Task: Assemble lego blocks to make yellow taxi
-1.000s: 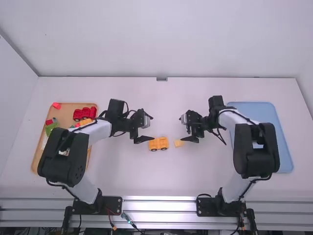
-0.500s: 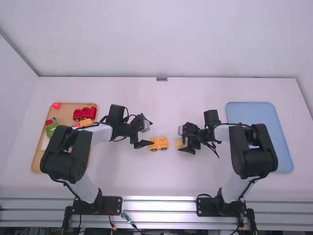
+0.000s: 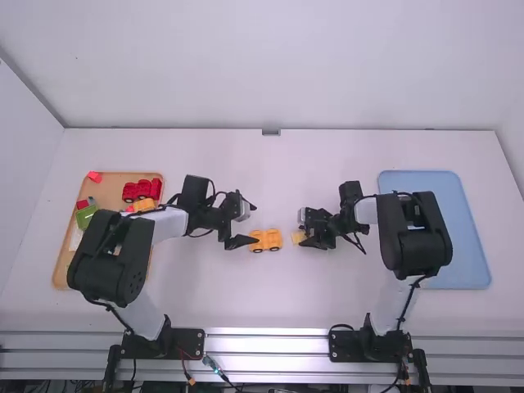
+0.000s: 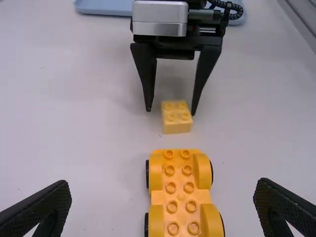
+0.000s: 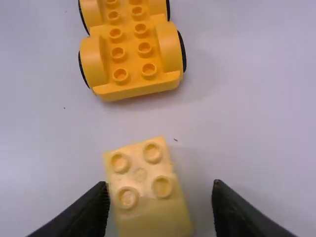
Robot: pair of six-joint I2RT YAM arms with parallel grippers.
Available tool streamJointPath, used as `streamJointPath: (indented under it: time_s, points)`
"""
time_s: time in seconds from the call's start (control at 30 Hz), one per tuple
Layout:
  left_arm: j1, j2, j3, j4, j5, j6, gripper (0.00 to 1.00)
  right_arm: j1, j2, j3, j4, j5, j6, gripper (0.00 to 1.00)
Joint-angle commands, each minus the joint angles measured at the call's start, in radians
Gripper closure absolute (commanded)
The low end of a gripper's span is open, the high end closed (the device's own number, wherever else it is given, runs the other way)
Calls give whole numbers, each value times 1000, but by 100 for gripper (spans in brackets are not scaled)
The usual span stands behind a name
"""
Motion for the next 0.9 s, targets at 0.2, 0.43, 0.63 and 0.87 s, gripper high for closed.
streamJointPath:
  time_s: [0.2, 0.43, 0.63, 0.87]
  points:
    - [4, 3, -17, -5, 33, -3, 1, 3, 45, 21, -12, -28, -30, 67]
    - [-48, 65, -60, 85, -66, -4, 1, 1, 40, 69, -74, -91, -29, 82]
    - [-79, 147, -106, 232, -91, -5, 1, 18, -15, 147, -237, -89, -29, 82]
    - [-79, 228, -110, 323, -92, -48, 1, 72, -102, 153, -250, -80, -29, 83]
